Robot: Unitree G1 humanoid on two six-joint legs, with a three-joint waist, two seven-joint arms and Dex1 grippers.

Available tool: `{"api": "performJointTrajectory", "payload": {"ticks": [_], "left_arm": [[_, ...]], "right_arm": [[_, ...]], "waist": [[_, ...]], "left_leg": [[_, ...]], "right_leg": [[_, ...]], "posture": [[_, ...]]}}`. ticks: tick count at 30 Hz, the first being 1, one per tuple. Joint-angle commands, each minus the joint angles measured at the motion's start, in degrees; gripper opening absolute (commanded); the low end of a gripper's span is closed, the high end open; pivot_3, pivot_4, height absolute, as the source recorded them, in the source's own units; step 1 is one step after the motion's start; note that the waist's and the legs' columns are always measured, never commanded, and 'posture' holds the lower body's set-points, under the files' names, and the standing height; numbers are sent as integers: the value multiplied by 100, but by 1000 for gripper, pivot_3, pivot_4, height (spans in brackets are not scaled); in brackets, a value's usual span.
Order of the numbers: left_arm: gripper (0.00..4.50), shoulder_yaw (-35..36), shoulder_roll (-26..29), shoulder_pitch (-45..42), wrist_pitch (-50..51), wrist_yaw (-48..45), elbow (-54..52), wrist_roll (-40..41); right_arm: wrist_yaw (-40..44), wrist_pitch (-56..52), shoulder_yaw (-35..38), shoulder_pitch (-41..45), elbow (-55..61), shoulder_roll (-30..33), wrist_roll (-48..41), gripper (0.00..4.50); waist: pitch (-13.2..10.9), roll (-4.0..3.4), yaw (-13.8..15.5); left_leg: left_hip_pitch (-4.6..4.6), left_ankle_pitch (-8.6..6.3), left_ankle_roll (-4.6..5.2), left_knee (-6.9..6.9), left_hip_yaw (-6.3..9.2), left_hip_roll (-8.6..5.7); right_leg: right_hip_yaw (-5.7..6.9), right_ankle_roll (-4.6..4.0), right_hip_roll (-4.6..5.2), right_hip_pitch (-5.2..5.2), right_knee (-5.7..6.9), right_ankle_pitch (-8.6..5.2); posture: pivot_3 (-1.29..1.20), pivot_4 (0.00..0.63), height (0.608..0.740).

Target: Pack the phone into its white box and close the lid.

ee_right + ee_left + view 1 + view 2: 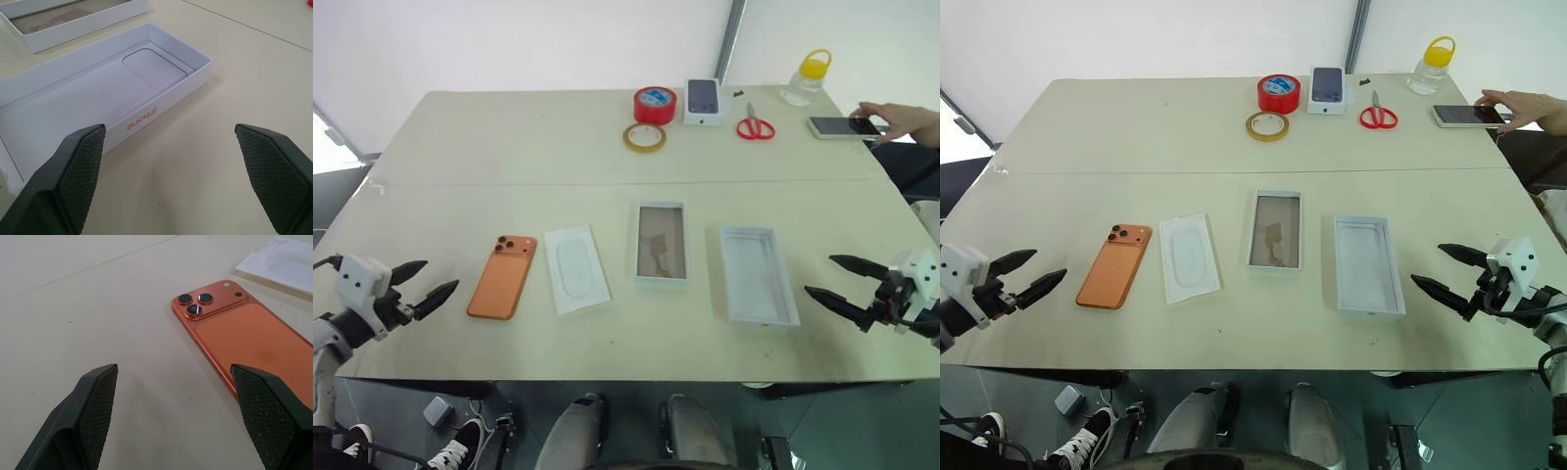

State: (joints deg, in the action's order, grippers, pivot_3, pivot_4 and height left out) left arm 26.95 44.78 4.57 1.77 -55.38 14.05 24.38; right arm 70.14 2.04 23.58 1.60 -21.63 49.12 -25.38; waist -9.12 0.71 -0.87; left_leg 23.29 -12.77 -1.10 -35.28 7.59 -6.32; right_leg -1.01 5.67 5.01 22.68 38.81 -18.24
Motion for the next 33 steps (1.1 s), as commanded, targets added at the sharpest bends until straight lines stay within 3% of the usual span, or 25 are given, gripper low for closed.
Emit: {"api": "performJointTrajectory", "payload": {"ticks": [1,33], "left_arm": [[3856,228,74,77,-200,85,27,-62],[3856,36,2,-226,392,103,-392,198]], "right_arm": [[8,53,211,-45,145,114,-78,4421],[-504,-330,-12,512,438,5,-25,4421]], "waist": [[0,0,4],[0,0,6]], "left_leg": [[0,0,0,0,0,0],[0,0,0,0,0,0]], "right_leg": [[0,0,0,0,0,0],[0,0,0,0,-1,0]], "posture": [[0,150,740],[0,150,740]]}}
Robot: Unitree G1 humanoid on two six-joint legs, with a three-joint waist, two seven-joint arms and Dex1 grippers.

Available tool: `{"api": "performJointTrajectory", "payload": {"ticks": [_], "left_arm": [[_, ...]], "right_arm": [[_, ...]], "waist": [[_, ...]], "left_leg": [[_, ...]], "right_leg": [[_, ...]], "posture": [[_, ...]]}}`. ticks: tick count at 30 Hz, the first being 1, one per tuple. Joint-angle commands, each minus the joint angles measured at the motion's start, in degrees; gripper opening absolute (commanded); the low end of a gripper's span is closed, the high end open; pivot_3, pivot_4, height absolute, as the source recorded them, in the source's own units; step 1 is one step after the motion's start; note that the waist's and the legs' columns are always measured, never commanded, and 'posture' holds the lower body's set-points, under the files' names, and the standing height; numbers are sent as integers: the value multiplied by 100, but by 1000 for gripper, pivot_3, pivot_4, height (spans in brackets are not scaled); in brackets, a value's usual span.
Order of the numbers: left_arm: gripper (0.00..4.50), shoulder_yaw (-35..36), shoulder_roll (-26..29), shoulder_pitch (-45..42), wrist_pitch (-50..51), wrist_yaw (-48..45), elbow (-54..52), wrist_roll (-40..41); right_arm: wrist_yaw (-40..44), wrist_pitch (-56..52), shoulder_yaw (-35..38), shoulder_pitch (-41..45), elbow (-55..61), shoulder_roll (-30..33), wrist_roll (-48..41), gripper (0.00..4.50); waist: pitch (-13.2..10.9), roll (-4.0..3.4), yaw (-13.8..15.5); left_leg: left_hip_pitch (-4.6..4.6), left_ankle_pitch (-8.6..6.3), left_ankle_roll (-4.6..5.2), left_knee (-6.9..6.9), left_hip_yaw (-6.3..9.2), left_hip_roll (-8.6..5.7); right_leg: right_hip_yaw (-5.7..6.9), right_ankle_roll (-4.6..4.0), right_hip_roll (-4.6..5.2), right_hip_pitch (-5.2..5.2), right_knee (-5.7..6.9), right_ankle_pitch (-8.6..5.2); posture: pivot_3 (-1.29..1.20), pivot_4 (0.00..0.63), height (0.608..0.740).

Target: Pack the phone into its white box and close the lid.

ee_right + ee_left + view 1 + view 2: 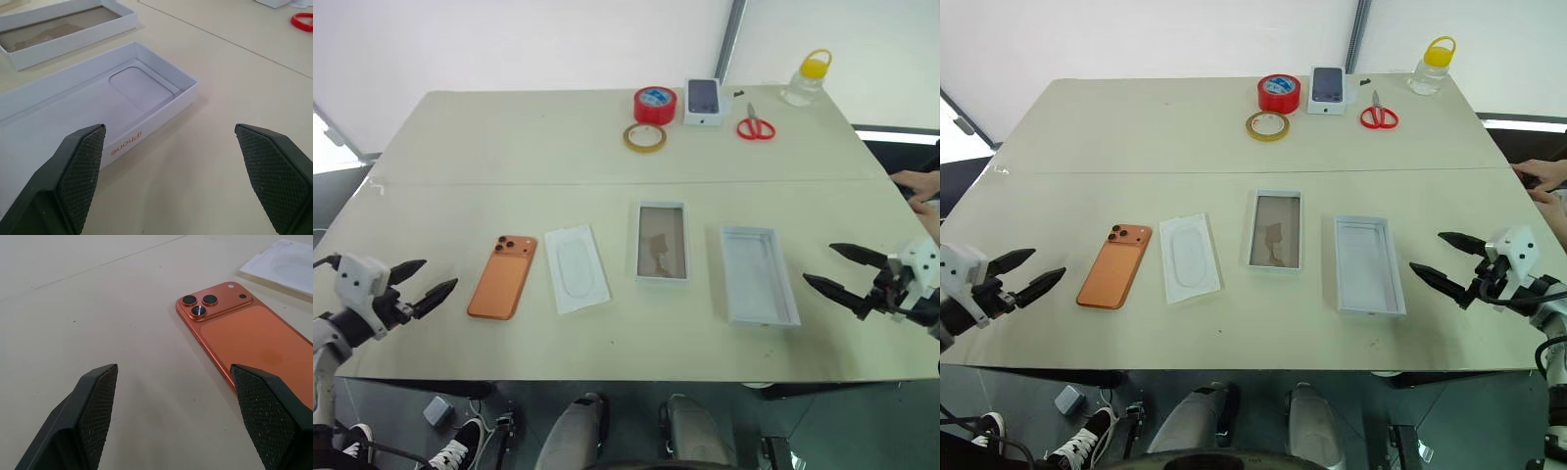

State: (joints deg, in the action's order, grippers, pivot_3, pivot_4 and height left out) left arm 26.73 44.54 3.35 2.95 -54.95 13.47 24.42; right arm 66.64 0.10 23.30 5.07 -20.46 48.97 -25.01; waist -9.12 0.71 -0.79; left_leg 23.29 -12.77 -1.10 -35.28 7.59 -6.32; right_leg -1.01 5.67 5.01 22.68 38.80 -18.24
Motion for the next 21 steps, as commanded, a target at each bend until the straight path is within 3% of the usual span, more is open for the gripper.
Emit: {"api": "performJointTrajectory", "payload": {"ticks": [1,9,13,18,21], "left_arm": [[3856,56,32,-143,481,115,-476,279],[3856,-671,-567,-706,2829,1640,-2476,844],[3856,-1144,-737,-768,3929,2065,-3330,1180],[3856,-972,-982,-1024,5066,2414,-3441,2040],[3856,-898,-1591,-1269,5773,3229,-3392,2455]], "right_arm": [[-266,-254,-5,284,469,-13,-111,4421],[-1101,-991,-1101,1024,1965,-729,82,4421],[-1340,-820,-1485,1359,2031,-992,453,4421],[-1285,-839,-1548,1461,1819,-1032,398,4421],[-1259,-642,-1629,1394,1705,-1071,527,4421]], "waist": [[0,0,-5],[0,0,-8],[-1,2,-2],[-1,2,7],[-2,4,11]], "left_leg": [[0,0,0,0,0,0],[3,1,-1,-1,0,2],[8,2,-3,-6,1,1],[6,2,-4,-6,1,2],[5,2,-3,-11,1,0]], "right_leg": [[0,0,0,0,0,0],[0,-2,-3,5,0,3],[0,-1,-3,6,-1,4],[0,-2,-7,6,1,4],[1,-1,-6,1,0,4]], "posture": [[0,150,740],[0,150,740],[0,150,740],[0,150,740],[0,150,740]]}}
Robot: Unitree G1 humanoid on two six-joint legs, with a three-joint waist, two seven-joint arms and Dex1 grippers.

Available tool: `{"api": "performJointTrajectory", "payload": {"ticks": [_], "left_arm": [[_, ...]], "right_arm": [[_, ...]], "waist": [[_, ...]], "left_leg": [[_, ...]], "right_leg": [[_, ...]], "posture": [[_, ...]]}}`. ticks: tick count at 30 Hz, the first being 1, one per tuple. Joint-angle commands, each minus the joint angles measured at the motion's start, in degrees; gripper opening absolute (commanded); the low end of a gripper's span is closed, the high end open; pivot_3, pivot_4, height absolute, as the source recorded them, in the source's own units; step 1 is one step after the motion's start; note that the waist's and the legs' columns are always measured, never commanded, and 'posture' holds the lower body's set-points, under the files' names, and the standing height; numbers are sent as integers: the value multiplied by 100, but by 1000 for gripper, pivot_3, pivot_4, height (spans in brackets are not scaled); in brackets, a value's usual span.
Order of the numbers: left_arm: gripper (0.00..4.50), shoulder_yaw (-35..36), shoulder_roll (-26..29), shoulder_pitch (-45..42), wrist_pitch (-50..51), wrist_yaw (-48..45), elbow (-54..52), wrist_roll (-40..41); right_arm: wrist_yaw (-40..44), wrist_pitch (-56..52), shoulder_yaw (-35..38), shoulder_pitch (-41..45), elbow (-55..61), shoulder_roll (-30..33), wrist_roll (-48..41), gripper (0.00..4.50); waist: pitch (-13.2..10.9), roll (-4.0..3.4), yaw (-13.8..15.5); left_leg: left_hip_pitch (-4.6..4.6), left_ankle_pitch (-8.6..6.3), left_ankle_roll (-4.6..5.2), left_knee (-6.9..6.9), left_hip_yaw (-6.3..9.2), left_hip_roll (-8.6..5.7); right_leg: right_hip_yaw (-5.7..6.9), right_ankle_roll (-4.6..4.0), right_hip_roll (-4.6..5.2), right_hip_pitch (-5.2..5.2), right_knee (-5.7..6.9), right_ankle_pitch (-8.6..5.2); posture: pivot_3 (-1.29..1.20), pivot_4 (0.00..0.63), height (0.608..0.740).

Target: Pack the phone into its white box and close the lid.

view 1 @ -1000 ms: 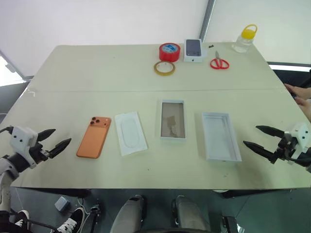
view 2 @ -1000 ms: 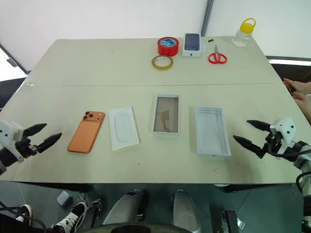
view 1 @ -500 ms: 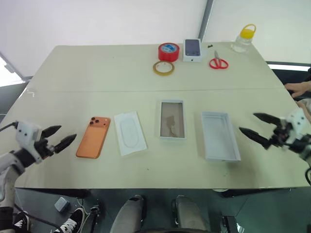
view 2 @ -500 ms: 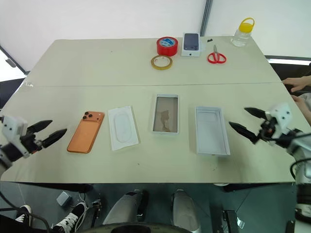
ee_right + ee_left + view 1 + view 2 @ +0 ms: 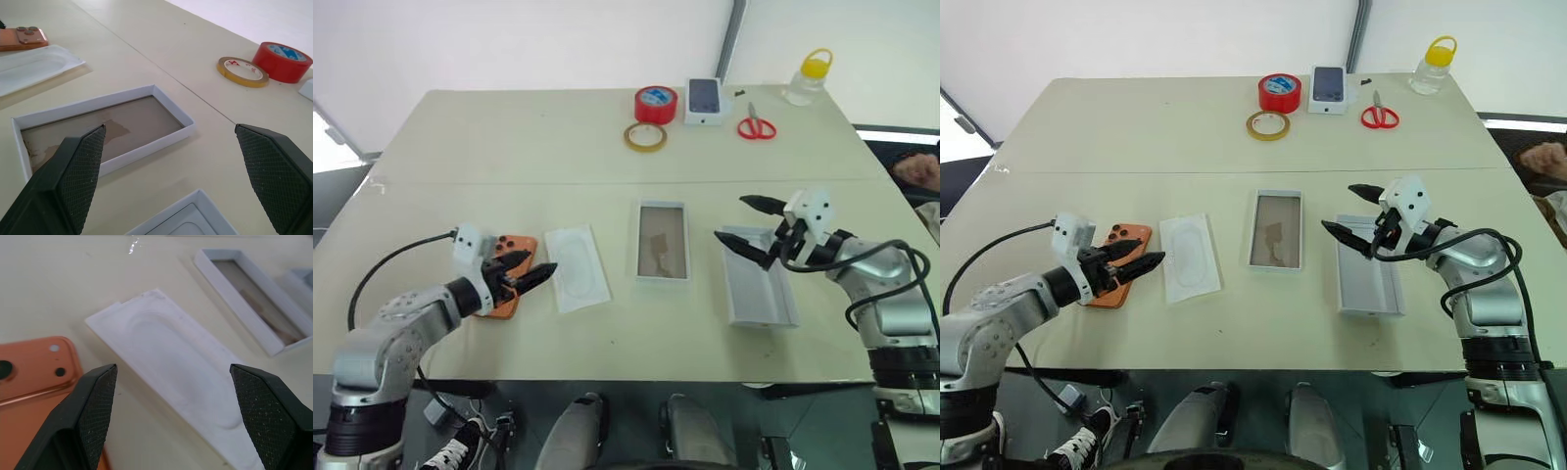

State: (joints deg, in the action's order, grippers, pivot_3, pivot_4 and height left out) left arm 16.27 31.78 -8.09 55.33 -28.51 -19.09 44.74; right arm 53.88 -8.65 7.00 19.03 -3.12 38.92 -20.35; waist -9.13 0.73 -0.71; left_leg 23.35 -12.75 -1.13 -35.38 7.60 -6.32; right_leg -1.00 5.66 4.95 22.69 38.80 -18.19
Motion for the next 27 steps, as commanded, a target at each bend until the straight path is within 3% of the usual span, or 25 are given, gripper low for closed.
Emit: {"api": "performJointTrajectory", "payload": {"ticks": [1,6,12,20,27], "left_arm": [[3856,167,-480,-147,701,813,-222,503],[3856,473,-835,-70,958,1363,-504,864],[3856,533,-825,24,747,1611,-754,860],[3856,1011,-1069,145,1091,2241,-501,1676],[3856,835,-1337,303,1312,2673,-292,1970]], "right_arm": [[17,259,0,-9,-67,-73,69,4421],[75,332,81,-31,-235,-38,52,4421],[65,418,89,-91,-302,-44,67,4421],[77,501,38,-21,-353,-41,112,4421],[79,440,-31,13,-215,-90,103,4421]], "waist": [[-2,5,-7],[-2,5,-30],[-2,5,-5],[-2,5,-4],[-2,5,-6]], "left_leg": [[1,0,0,-2,0,0],[0,5,-9,-5,-1,4],[-1,5,-10,-7,-3,4],[-1,5,-10,-8,-3,4],[-1,5,-10,-9,-3,4]], "right_leg": [[0,0,0,0,0,0],[-1,0,-6,3,6,1],[-2,0,-5,1,9,0],[-2,-1,-5,1,8,0],[-2,0,-5,0,8,0]], "posture": [[0,150,740],[0,150,740],[0,150,740],[0,150,740],[0,150,740]]}}
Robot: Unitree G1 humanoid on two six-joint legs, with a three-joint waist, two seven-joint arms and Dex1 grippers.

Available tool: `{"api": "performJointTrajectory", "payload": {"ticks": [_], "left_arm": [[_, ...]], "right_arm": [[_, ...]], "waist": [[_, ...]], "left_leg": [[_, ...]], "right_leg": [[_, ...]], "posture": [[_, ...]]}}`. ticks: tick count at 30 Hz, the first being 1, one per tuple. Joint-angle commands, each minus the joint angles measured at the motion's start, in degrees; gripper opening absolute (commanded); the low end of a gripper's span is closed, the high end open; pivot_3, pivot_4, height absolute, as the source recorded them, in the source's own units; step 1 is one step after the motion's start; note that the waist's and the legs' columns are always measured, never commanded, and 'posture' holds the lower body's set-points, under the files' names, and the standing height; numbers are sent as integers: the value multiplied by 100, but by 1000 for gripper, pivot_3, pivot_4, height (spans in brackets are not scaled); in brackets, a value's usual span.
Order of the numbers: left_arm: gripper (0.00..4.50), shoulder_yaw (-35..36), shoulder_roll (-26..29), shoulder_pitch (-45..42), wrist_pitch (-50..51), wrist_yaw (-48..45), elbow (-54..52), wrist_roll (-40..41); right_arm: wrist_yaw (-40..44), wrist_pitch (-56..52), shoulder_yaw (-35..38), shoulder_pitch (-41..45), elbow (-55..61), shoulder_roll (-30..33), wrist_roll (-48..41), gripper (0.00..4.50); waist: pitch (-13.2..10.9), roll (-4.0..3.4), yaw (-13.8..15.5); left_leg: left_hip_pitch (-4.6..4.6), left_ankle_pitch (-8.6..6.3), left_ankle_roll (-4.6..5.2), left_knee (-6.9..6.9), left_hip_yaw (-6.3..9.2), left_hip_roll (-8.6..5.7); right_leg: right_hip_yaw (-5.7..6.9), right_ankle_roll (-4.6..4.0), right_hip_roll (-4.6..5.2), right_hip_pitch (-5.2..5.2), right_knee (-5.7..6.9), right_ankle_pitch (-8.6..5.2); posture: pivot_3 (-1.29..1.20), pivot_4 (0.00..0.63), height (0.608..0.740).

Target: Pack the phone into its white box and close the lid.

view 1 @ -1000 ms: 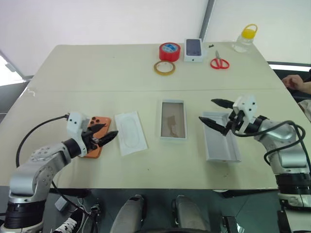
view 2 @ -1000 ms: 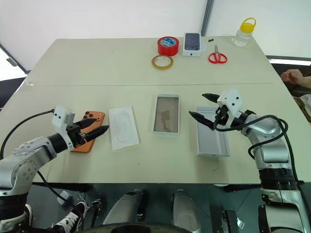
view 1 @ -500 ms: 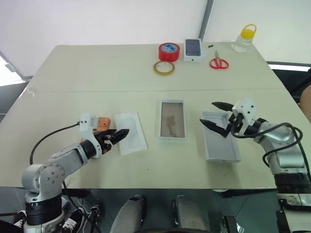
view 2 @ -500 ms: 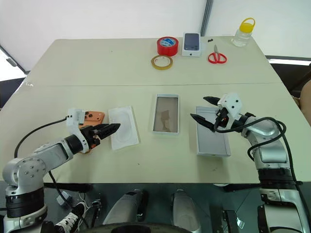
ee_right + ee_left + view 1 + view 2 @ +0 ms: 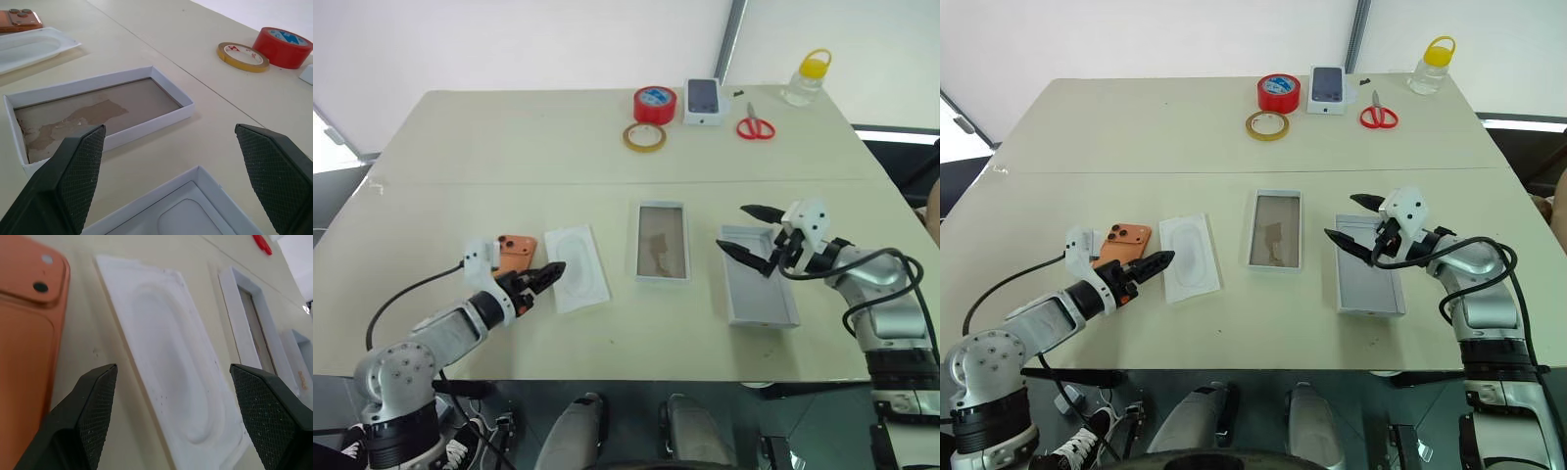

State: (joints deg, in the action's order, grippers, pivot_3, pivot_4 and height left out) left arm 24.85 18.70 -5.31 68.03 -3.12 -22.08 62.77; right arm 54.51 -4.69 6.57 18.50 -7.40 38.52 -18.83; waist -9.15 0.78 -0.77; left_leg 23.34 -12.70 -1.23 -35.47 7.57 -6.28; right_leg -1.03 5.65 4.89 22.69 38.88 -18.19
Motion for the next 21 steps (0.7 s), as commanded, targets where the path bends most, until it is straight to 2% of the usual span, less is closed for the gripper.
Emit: {"api": "performJointTrajectory", "payload": {"ticks": [1,12,15,18,21], "left_arm": [[3856,20,-71,22,68,199,71,267],[3856,-22,-258,-377,34,510,815,844],[2991,9,-260,-391,13,561,954,911],[1588,-57,-183,-335,42,514,960,880],[1588,-158,-129,-323,-1,461,968,787]], "right_arm": [[8,48,12,63,230,-51,-46,4421],[341,-100,-81,-238,730,19,-219,4421],[291,-69,-83,-236,765,22,-162,4500],[305,-131,-88,-263,848,34,-204,4500],[390,-171,-125,-337,977,59,-244,4500]], "waist": [[0,-1,3],[3,-4,19],[2,-3,18],[2,-3,-1],[2,-3,8]], "left_leg": [[0,0,0,0,0,0],[-1,0,0,-12,0,-3],[-1,-1,0,-13,0,-3],[-1,-1,-1,-13,0,-3],[-1,-1,-1,-12,0,-1]], "right_leg": [[0,0,0,0,0,0],[1,0,3,-9,-3,0],[2,1,3,-11,-3,0],[1,1,2,-9,-3,0],[1,1,1,-8,-3,0]], "posture": [[0,150,740],[0,150,740],[0,150,740],[0,150,740],[0,150,740]]}}
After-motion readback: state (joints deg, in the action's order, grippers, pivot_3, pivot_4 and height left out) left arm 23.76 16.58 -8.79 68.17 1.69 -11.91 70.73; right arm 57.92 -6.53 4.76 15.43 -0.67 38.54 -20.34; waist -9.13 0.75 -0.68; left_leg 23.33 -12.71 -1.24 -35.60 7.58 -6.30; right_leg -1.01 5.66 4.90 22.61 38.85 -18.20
